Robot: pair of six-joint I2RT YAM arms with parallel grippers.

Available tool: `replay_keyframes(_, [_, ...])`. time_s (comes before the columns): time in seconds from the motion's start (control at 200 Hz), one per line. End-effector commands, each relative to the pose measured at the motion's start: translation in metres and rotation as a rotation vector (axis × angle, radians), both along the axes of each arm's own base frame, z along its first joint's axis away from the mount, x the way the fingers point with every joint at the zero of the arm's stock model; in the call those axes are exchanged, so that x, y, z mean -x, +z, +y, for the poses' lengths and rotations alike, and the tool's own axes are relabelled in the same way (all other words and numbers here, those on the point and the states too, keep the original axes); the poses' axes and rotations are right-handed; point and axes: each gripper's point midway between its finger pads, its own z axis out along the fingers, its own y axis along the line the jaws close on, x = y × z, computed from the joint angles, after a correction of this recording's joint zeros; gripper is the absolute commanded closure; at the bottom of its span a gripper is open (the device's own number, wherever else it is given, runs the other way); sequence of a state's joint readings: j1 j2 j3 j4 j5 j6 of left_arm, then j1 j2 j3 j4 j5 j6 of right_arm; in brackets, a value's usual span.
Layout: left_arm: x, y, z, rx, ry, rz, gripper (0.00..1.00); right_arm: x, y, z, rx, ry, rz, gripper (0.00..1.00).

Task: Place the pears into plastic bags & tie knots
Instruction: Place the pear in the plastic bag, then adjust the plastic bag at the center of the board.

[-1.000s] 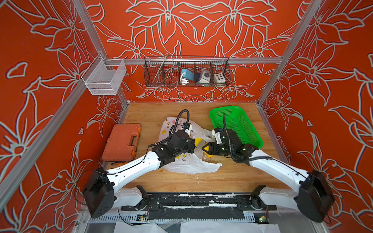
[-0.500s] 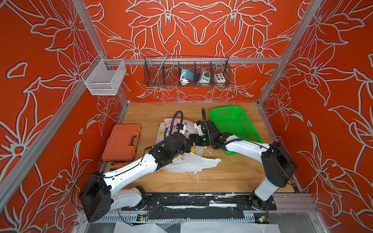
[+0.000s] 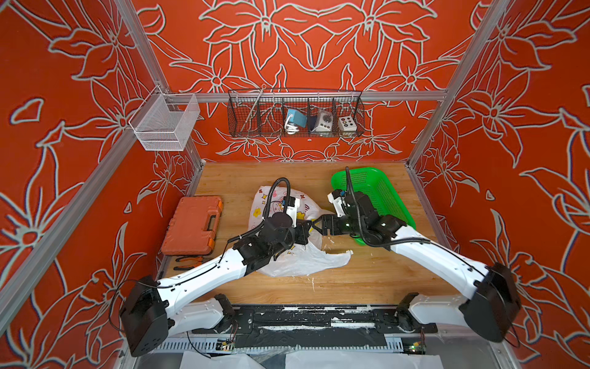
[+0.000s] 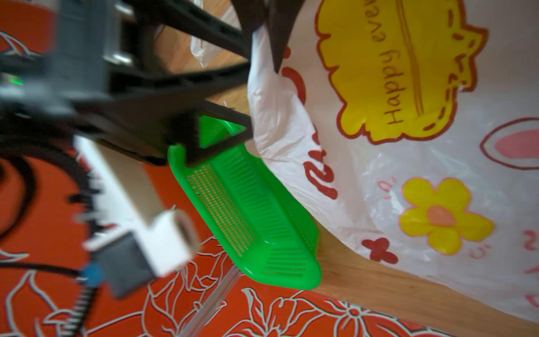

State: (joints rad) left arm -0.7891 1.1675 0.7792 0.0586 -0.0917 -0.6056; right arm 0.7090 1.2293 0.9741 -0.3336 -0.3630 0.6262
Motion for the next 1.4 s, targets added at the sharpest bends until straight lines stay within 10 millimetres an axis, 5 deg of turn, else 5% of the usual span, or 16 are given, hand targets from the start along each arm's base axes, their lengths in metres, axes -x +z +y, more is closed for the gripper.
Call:
replay_keyframes(0.0, [-0.010, -0.027, 0.019, -0.081, 0.092, 0.048, 1.00, 0.023, 0.004, -0.013, 0.022, 0.058, 0.006, 0.16])
replay_keyframes(0.145, [-0.010, -0.027, 0.019, -0.090, 0.085, 0.046, 1.00, 0.021, -0.002, -0.040, 0.125, 0.007, -0.040, 0.19])
replay_keyframes(0.345, [-0.010, -0.024, 0.020, -0.099, 0.082, 0.033, 1.00, -0.004, -0.041, -0.086, 0.462, -0.093, -0.115, 0.18])
replay_keyframes(0.766, [-0.006, -0.023, 0.020, -0.087, 0.071, 0.036, 1.00, -0.066, -0.088, -0.047, 0.587, -0.036, -0.130, 0.22])
replay_keyframes(0.886, [-0.005, -0.020, 0.021, -0.080, 0.070, 0.035, 1.00, -0.084, -0.097, -0.039, 0.623, -0.046, -0.131, 0.38])
replay_keyframes(0.961, [-0.004, -0.018, 0.022, -0.077, 0.072, 0.030, 1.00, -0.090, -0.100, -0.039, 0.648, -0.042, -0.127, 0.77])
replay_keyframes(0.996, [-0.004, -0.017, 0.022, -0.077, 0.074, 0.028, 1.00, -0.090, -0.098, -0.040, 0.656, -0.037, -0.124, 1.00])
replay_keyframes(1.106, [-0.008, -0.011, 0.024, -0.071, 0.078, 0.015, 1.00, -0.074, -0.076, -0.048, 0.632, -0.024, -0.131, 1.00])
replay_keyframes(1.291, [-0.030, 0.013, 0.035, -0.028, 0.085, -0.036, 1.00, -0.028, 0.015, -0.067, 0.453, -0.045, -0.200, 1.00])
replay_keyframes(1.391, [-0.046, 0.029, 0.030, -0.012, 0.034, -0.067, 1.00, -0.010, 0.041, -0.080, 0.414, -0.067, -0.201, 1.00])
